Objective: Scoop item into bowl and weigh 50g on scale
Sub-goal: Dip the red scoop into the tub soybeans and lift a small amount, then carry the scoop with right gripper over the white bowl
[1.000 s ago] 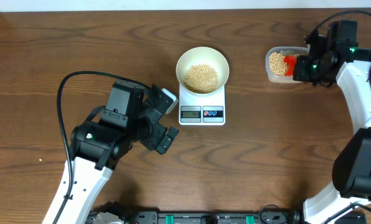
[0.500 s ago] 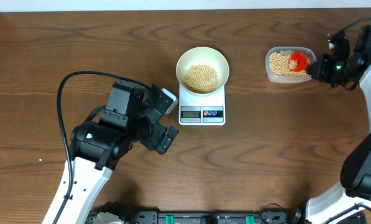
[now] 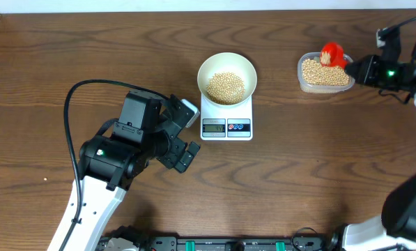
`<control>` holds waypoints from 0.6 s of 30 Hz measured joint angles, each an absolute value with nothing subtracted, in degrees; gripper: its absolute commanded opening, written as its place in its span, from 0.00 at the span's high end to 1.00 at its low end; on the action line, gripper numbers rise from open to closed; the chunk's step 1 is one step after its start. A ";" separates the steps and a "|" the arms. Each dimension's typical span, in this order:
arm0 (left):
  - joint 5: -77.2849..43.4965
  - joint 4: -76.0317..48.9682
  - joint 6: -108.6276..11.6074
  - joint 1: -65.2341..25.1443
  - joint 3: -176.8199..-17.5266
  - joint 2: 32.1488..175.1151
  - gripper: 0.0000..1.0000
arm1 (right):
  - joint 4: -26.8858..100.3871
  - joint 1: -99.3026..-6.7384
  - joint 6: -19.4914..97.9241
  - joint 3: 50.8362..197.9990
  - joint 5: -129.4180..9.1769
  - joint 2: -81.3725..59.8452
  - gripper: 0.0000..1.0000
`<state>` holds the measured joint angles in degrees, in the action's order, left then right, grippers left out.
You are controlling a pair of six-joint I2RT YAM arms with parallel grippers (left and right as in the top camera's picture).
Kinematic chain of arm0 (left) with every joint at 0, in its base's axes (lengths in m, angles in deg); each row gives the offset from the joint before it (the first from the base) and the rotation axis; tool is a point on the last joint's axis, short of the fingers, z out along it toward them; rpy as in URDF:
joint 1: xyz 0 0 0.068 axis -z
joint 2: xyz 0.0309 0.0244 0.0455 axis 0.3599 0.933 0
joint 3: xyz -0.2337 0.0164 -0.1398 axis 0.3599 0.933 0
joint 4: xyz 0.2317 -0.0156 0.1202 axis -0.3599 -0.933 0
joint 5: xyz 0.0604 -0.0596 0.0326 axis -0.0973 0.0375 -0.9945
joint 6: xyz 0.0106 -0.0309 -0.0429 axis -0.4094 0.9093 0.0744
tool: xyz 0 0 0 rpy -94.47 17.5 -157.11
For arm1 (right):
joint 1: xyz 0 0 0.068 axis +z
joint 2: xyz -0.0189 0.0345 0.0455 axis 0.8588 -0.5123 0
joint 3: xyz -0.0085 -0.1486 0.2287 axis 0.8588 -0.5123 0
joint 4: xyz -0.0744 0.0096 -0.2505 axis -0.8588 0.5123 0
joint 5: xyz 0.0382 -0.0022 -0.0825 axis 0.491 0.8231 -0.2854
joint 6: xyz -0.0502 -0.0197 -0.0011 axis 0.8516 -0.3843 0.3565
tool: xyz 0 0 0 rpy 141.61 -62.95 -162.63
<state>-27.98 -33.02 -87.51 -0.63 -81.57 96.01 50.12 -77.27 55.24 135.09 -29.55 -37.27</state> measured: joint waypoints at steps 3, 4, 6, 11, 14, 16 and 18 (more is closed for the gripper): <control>-27.98 -33.02 -87.54 -0.63 -81.57 96.01 0.02 | 49.99 -77.07 54.80 135.09 -27.19 -33.96 0.99; -27.98 -33.02 -87.54 -0.63 -81.59 96.01 0.02 | 49.88 -76.94 54.39 135.09 -26.23 -33.27 0.99; -27.98 -33.00 -87.54 -0.63 -81.59 96.01 0.02 | 49.68 -76.37 53.62 135.12 -24.11 -32.72 0.99; -27.98 -33.00 -87.54 -0.63 -81.57 96.01 0.02 | 48.85 -74.32 51.81 135.12 -20.11 -32.87 0.99; -27.98 -33.00 -87.54 -0.63 -81.57 96.01 0.02 | 48.21 -72.99 51.00 135.12 -19.08 -32.87 0.99; -27.98 -33.02 -87.54 -0.63 -81.57 96.01 0.02 | 47.54 -71.85 50.41 135.09 -18.69 -32.87 0.99; -27.98 -33.00 -87.54 -0.63 -81.57 96.01 0.02 | 46.62 -70.52 50.04 135.12 -18.43 -32.87 0.99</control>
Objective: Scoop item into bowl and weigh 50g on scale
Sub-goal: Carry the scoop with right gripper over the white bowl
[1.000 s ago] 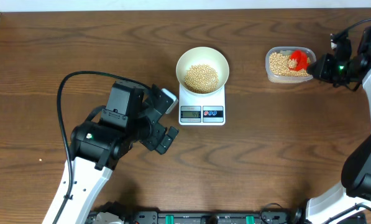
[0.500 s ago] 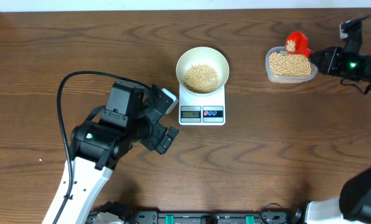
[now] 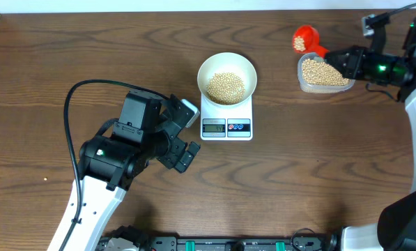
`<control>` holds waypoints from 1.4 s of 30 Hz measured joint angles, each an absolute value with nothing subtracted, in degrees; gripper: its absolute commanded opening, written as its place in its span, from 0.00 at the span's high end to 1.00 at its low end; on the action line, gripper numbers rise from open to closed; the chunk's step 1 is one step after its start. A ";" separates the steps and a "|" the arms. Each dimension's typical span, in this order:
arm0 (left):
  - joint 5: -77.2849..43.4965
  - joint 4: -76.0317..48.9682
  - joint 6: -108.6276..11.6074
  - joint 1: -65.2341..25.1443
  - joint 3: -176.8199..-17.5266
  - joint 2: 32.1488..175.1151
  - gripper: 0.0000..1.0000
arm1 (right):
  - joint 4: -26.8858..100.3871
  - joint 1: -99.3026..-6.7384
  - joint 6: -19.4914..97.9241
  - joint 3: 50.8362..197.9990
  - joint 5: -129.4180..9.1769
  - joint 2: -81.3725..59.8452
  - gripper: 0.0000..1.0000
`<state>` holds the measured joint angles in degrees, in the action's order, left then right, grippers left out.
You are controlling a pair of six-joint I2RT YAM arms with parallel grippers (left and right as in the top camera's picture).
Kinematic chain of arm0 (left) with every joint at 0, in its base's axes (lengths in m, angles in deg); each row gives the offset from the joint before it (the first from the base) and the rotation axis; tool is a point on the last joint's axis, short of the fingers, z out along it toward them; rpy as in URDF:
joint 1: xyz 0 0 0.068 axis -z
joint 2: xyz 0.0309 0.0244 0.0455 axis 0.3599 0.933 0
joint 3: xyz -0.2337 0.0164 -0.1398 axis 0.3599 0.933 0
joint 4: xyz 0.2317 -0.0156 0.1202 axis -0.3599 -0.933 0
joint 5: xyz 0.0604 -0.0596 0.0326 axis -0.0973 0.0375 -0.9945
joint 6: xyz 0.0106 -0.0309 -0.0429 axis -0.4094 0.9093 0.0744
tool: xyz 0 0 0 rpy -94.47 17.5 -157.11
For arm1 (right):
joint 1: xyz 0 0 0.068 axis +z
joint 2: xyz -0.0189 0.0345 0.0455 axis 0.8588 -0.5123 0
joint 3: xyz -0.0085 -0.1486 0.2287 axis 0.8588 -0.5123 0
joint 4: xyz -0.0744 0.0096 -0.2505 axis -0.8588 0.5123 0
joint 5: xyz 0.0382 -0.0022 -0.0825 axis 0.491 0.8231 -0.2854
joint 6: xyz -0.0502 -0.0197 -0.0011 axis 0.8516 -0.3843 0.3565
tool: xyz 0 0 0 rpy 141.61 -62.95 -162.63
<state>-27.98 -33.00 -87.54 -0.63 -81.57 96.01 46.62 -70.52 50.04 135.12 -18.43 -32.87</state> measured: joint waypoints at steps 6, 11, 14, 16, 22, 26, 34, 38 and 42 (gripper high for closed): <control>-27.98 -33.02 -87.54 -0.63 -81.57 96.01 0.02 | 42.73 -65.66 48.48 135.12 -18.12 -32.87 0.99; -27.98 -33.02 -87.54 -0.63 -81.59 96.01 0.02 | 39.34 -61.51 46.54 135.09 -18.04 -32.87 0.99; -27.98 -33.00 -87.54 -0.63 -81.57 96.01 0.02 | 38.64 -59.61 45.77 135.12 -18.47 -32.87 0.99; -27.95 -33.02 -87.54 -0.63 -81.57 96.01 0.02 | 38.53 -58.39 45.42 135.12 -19.06 -32.87 0.99; -27.98 -33.02 -87.54 -0.63 -81.57 96.01 0.02 | 38.47 -54.65 45.14 135.12 -22.12 -32.87 0.99; -27.98 -33.02 -87.54 -0.63 -81.57 96.01 0.02 | 38.44 -51.70 46.60 135.12 -25.55 -32.87 0.99; -27.98 -33.02 -87.54 -0.63 -81.57 96.01 0.02 | 38.34 -47.65 48.31 135.12 -30.47 -32.87 0.99; -27.98 -33.02 -87.54 -0.63 -81.57 96.01 0.02 | 38.09 -47.30 48.81 135.12 -31.83 -32.87 0.99; -27.98 -33.02 -87.54 -0.63 -81.57 96.01 0.02 | 38.16 -47.30 49.10 135.12 -32.22 -33.07 0.99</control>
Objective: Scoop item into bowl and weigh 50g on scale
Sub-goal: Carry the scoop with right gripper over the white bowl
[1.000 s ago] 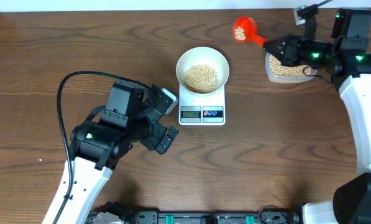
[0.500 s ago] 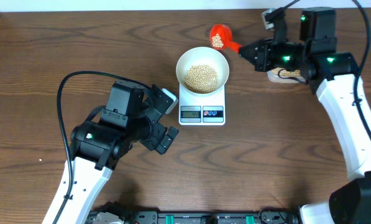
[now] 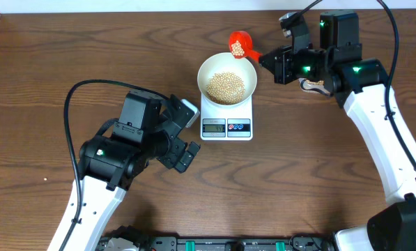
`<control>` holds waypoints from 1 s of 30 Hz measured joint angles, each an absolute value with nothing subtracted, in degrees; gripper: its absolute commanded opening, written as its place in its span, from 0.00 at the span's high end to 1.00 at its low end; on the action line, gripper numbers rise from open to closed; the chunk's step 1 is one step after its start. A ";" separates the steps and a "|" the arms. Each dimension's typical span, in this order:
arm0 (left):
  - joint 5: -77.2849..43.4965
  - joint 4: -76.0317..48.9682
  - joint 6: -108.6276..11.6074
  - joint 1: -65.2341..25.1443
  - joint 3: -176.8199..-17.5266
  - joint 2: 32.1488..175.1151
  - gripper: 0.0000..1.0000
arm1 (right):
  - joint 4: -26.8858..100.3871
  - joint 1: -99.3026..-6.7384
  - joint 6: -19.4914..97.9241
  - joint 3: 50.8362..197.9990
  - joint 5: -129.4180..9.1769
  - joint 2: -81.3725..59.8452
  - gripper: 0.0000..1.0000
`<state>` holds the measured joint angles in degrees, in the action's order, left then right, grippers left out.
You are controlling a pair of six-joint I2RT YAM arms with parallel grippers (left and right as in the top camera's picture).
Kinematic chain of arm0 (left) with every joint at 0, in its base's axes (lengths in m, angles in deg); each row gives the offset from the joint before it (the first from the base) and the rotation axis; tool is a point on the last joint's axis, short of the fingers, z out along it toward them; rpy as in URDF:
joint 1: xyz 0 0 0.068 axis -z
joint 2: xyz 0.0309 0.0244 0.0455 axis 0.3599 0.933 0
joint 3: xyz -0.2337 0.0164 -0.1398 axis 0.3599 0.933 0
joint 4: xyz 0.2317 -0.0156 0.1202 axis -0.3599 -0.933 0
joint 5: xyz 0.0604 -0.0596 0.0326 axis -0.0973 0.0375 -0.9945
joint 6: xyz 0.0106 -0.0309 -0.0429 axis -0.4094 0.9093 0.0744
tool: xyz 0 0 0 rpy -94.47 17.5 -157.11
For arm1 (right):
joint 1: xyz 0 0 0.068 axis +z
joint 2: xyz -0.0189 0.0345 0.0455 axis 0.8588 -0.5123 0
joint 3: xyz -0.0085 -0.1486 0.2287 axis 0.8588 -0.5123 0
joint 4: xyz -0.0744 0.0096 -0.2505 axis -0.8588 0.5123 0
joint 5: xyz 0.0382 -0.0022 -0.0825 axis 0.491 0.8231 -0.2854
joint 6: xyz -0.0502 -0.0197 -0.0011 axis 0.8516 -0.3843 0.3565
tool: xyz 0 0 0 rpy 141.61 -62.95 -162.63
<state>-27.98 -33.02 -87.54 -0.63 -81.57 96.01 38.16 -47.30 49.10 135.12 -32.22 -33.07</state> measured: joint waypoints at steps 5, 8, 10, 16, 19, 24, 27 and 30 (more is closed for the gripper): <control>-27.98 -33.00 -87.54 -0.63 -81.57 96.01 0.02 | 38.60 -47.09 49.25 135.12 -32.33 -35.04 0.99; -27.98 -33.02 -87.54 -0.63 -81.57 96.01 0.02 | 38.73 -46.17 49.82 135.12 -32.68 -37.24 0.99; -27.98 -33.02 -87.54 -0.63 -81.57 96.01 0.02 | 38.79 -45.69 50.54 135.09 -32.83 -38.12 0.99; -27.95 -33.02 -87.54 -0.63 -81.57 96.01 0.02 | 39.21 -44.49 52.05 135.12 -34.52 -39.17 0.99; -27.98 -33.00 -87.54 -0.63 -81.57 96.01 0.02 | 39.34 -43.92 52.72 135.12 -35.59 -39.67 0.99; -27.98 -33.00 -87.54 -0.63 -81.57 96.01 0.02 | 39.65 -42.78 53.79 135.12 -37.88 -40.06 0.99; -27.98 -33.02 -87.54 -0.63 -81.57 96.01 0.02 | 40.26 -42.08 54.39 135.12 -39.98 -40.06 0.99; -27.98 -33.02 -87.54 -0.63 -81.57 96.01 0.02 | 40.54 -41.43 55.15 135.12 -41.75 -40.08 0.99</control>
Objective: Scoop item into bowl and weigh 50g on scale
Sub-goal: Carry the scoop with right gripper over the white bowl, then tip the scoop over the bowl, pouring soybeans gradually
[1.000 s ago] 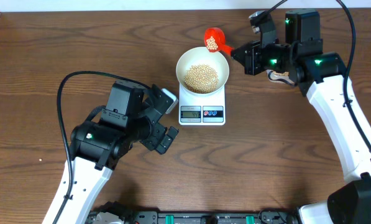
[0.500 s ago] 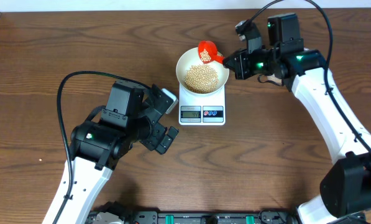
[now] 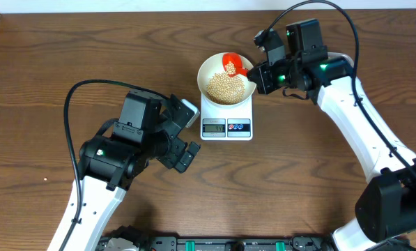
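A cream bowl holding pale beans stands on a white kitchen scale; the digits on its display are too small to read. A red scoop sits tilted over the bowl's far right side, with a few beans at its mouth. My right gripper is shut on the scoop's handle at the bowl's right rim. My left gripper rests open on the table just left of the scale, holding nothing. The bean container is hidden under the right arm.
The left arm's black cable loops over the table at left. The white right arm slants across the right side of the table. A rail of equipment runs along the front edge.
The right gripper has moved the scoop from just beyond the bowl's far right rim to over the bowl's inside, now tilted down. The left arm has not moved.
The right gripper held the red scoop in the bean container at far right. Then the scoop was lifted, loaded, left of the container. Then it was by the bowl's far rim, and now it tips over the bowl. The left arm stayed still throughout.
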`<control>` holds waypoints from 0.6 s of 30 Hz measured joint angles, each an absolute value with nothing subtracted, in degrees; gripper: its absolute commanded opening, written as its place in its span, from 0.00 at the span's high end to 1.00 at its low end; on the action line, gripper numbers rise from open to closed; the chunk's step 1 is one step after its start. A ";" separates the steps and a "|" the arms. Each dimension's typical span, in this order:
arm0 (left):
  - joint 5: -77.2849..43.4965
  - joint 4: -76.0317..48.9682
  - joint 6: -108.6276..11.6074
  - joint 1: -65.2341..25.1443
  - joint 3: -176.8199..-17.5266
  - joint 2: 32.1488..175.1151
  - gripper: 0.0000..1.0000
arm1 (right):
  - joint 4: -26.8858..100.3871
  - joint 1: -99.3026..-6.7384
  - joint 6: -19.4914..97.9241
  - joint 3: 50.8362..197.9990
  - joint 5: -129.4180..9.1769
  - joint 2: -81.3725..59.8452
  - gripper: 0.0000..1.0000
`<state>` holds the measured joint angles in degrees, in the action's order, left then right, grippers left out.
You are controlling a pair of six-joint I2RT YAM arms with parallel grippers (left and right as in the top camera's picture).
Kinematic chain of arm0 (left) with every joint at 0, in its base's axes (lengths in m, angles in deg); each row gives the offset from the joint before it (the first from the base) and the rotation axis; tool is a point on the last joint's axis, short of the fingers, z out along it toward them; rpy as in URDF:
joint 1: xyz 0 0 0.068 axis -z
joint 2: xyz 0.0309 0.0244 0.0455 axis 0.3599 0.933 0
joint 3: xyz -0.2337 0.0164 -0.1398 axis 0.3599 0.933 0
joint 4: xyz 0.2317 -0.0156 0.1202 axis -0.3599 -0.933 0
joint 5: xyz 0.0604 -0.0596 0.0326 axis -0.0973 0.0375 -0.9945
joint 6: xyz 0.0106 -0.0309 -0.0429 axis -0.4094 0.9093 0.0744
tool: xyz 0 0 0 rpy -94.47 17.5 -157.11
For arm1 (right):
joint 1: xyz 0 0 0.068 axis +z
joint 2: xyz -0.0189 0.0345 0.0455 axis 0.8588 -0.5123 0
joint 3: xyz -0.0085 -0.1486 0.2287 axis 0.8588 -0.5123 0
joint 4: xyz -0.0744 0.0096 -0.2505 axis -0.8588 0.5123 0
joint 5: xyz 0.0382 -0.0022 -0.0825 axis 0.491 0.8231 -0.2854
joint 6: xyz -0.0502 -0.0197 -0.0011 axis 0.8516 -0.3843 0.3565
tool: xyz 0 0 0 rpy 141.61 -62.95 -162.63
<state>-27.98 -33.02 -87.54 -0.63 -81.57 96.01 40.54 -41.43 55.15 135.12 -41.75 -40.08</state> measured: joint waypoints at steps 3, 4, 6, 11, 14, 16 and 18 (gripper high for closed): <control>-27.98 -33.00 -87.54 -0.63 -81.57 96.01 0.02 | 40.56 -40.90 55.54 135.09 -42.84 -40.08 0.99; -27.98 -33.02 -87.54 -0.63 -81.57 96.01 0.02 | 40.56 -40.75 55.59 135.12 -43.13 -40.08 0.99; -27.98 -33.00 -87.54 -0.63 -81.57 96.01 0.02 | 40.56 -40.66 55.76 135.09 -43.76 -40.08 0.99; -27.98 -33.02 -87.54 -0.63 -81.57 96.01 0.02 | 40.56 -40.68 56.40 135.12 -45.33 -40.08 0.99; -27.98 -33.02 -87.54 -0.63 -81.59 96.01 0.02 | 40.56 -40.68 56.59 135.12 -45.73 -40.08 0.99; -27.98 -33.00 -87.54 -0.63 -81.57 96.01 0.02 | 40.56 -40.68 56.59 135.12 -45.90 -40.08 0.99; -27.98 -33.02 -87.51 -0.63 -81.57 96.01 0.02 | 40.56 -40.68 56.59 135.12 -45.95 -40.08 0.99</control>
